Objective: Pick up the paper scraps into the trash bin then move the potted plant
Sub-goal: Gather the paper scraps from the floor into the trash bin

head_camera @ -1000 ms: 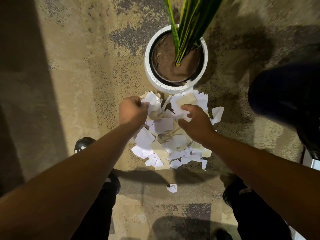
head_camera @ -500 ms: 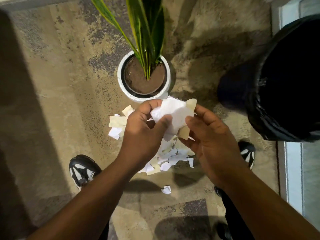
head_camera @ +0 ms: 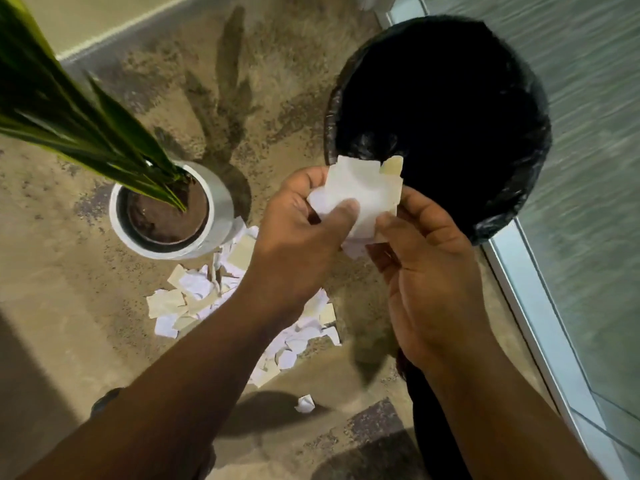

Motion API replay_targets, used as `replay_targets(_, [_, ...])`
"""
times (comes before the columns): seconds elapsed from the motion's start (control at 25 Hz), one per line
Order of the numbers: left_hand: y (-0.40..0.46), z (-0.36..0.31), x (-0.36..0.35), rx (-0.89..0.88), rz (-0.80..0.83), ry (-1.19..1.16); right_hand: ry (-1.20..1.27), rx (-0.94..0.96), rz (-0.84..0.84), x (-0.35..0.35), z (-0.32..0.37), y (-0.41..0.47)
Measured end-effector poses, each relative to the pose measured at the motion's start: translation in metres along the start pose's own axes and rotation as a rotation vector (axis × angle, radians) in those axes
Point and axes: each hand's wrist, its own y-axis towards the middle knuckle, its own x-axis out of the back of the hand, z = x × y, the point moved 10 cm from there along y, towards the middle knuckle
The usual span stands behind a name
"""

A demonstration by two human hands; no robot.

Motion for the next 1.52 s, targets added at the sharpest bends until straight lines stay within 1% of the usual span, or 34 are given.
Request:
replay_targets(0.08, [0.015,-0.002,-0.018,0.053,-0.017,-0.02,0.051,-0.01,-0.068,0.019,0.014,0.012])
replay_targets(0.16, [0.027,0.002,-0.032,0.152,-0.054,-0.056,0.117,-0.055,-0.125,0.035,0.021,0.021])
replay_targets(0.28, [0.042,0.007,-0.05,0.233,-0.075,-0.102,0.174,-0.08,-0.138,0.051,0.031,0.03])
replay_targets(0.4, [0.049,0.011,-0.05,0.247,-0.11,-0.057,0.162,-0.088,-0.114,0.055,0.036,0.035])
replay_targets(0.6, [0.042,0.02,-0.036,0.221,-0.094,-0.009,0.13,-0.113,-0.062,0.047,0.024,0.034])
replay_targets(0.68, [0.036,0.024,-0.018,0.189,-0.13,-0.013,0.086,-0.127,-0.022,0.038,0.014,0.032])
replay_targets(0.76, [0.03,0.036,0.013,0.157,-0.202,0.034,0.039,-0.151,0.026,0.03,0.0,0.03])
replay_targets(0.84, [0.025,0.062,0.059,0.171,-0.299,0.099,-0.053,-0.182,0.073,0.021,-0.021,0.027])
replay_targets(0.92, [0.016,0.101,0.108,0.267,-0.408,0.167,-0.189,-0.228,0.102,0.018,-0.052,0.023])
replay_targets(0.96, [0.01,0.121,0.129,0.328,-0.431,0.212,-0.256,-0.254,0.113,0.017,-0.069,0.02])
replay_targets(1.04, [-0.004,0.164,0.164,0.447,-0.412,0.256,-0.375,-0.301,0.132,0.018,-0.108,0.018])
replay_targets(1.12, [-0.017,0.202,0.191,0.533,-0.386,0.225,-0.486,-0.329,0.137,0.021,-0.144,0.017])
replay_targets(1.24, [-0.042,0.242,0.225,0.645,-0.337,0.36,-0.786,-0.296,0.199,0.021,-0.197,0.012])
replay_targets(1.36, [-0.054,0.269,0.235,0.659,-0.218,0.377,-1.172,-0.236,0.338,0.013,-0.244,0.016])
replay_targets(1.4, [-0.053,0.276,0.24,0.651,-0.21,0.376,-1.277,-0.23,0.398,0.007,-0.261,0.021])
replay_targets(1.44, [-0.052,0.283,0.249,0.651,-0.223,0.372,-1.345,-0.243,0.452,0.001,-0.28,0.026])
replay_targets(1.52, [-0.052,0.301,0.258,0.681,-0.245,0.306,-1.385,-0.296,0.508,-0.006,-0.309,0.034])
